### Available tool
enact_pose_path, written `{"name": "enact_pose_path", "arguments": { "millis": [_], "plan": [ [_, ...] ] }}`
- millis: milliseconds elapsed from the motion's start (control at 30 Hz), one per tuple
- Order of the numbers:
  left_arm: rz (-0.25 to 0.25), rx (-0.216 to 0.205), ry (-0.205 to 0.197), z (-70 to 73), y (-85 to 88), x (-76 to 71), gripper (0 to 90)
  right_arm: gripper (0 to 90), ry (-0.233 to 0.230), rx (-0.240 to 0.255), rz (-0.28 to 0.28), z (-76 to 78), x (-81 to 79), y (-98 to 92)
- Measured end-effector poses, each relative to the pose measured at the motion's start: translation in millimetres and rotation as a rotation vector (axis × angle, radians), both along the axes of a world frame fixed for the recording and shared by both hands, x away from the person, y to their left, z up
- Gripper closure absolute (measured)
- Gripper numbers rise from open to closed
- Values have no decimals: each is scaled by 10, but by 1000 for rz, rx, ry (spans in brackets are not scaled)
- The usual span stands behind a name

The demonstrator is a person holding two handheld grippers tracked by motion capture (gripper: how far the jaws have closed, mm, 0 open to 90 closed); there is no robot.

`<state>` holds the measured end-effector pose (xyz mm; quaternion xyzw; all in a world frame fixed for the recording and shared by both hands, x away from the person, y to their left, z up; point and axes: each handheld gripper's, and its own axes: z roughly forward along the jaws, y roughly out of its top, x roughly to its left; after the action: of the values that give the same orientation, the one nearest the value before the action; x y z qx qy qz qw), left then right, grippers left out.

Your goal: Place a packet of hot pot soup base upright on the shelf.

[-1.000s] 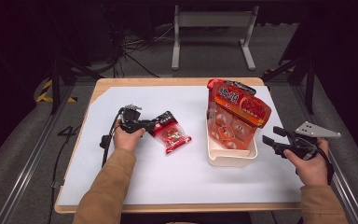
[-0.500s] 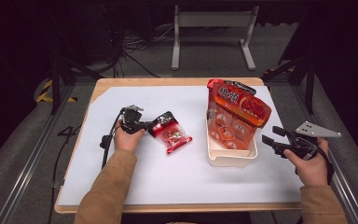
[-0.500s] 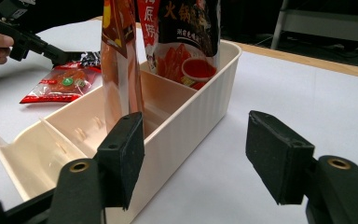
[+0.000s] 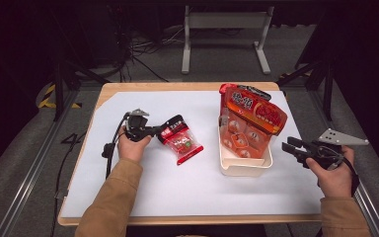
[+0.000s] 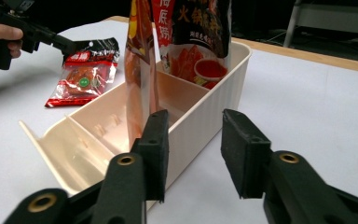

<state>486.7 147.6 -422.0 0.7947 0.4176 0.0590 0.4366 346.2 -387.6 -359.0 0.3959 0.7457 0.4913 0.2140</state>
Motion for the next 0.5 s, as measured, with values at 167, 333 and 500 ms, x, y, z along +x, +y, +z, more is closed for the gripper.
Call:
{"name": "enact_pose_path", "arguments": {
  "millis": [167,333,500],
  "plan": [
    [-28,-35,-45,133,14,-90,900,677,7,-2,21,37,-29,4],
    [-57,-60,-84,257,8,-198,900,688,3,-7,35,76,-53,20],
    [-80,-75,-122,374,-13,-297,900,693,-4,-11,42,105,-69,33]
  ]
}}
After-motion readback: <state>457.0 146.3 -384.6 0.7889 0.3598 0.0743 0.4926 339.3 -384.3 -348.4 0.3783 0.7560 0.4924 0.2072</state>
